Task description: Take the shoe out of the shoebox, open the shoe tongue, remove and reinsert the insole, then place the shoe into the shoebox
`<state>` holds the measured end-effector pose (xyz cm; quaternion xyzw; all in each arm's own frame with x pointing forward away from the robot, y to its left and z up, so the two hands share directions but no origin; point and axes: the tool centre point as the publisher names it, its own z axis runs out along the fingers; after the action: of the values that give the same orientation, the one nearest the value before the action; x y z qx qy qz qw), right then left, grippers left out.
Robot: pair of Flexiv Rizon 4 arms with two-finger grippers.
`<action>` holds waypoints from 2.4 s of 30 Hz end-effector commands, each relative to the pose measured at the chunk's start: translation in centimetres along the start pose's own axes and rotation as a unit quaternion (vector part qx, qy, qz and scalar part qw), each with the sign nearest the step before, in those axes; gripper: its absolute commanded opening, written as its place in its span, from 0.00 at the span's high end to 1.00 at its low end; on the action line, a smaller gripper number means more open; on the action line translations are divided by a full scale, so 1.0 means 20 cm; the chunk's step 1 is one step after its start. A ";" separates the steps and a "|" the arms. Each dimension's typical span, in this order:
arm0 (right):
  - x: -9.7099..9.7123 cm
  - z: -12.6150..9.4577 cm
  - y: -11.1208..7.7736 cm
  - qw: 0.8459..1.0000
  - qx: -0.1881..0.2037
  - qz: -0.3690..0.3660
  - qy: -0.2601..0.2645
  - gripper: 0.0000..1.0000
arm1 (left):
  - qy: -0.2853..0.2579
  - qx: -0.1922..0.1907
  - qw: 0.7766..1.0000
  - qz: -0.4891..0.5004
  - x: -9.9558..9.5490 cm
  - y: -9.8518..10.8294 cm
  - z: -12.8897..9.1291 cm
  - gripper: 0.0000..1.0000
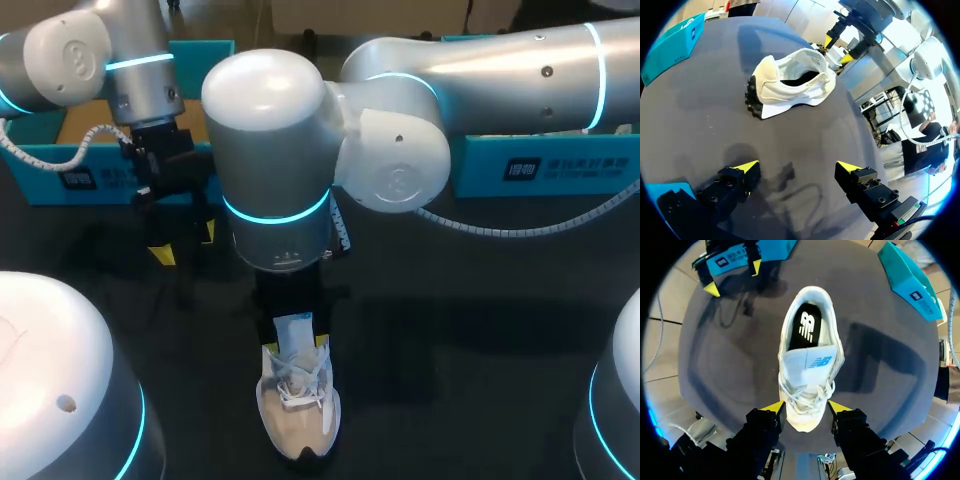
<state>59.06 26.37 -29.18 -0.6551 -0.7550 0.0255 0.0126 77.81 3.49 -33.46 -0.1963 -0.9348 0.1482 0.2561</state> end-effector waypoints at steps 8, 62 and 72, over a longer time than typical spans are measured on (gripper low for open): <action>0.02 0.01 0.04 1.000 -0.023 0.008 -0.012 0.55 | -0.039 -0.004 0.999 0.008 0.09 0.01 -0.02 0.00; -0.08 0.18 0.30 0.998 -0.054 -0.009 -0.009 0.74 | -0.039 -0.004 0.999 0.008 0.09 0.01 -0.02 0.00; -0.16 0.06 0.37 0.971 -0.086 -0.221 -0.012 0.69 | -0.039 -0.004 0.999 0.008 0.09 0.01 -0.02 0.00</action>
<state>66.19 25.50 -31.38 -0.5429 -0.8377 -0.0311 -0.0499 76.70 4.39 -32.39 -0.1985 -0.9429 0.1541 0.2186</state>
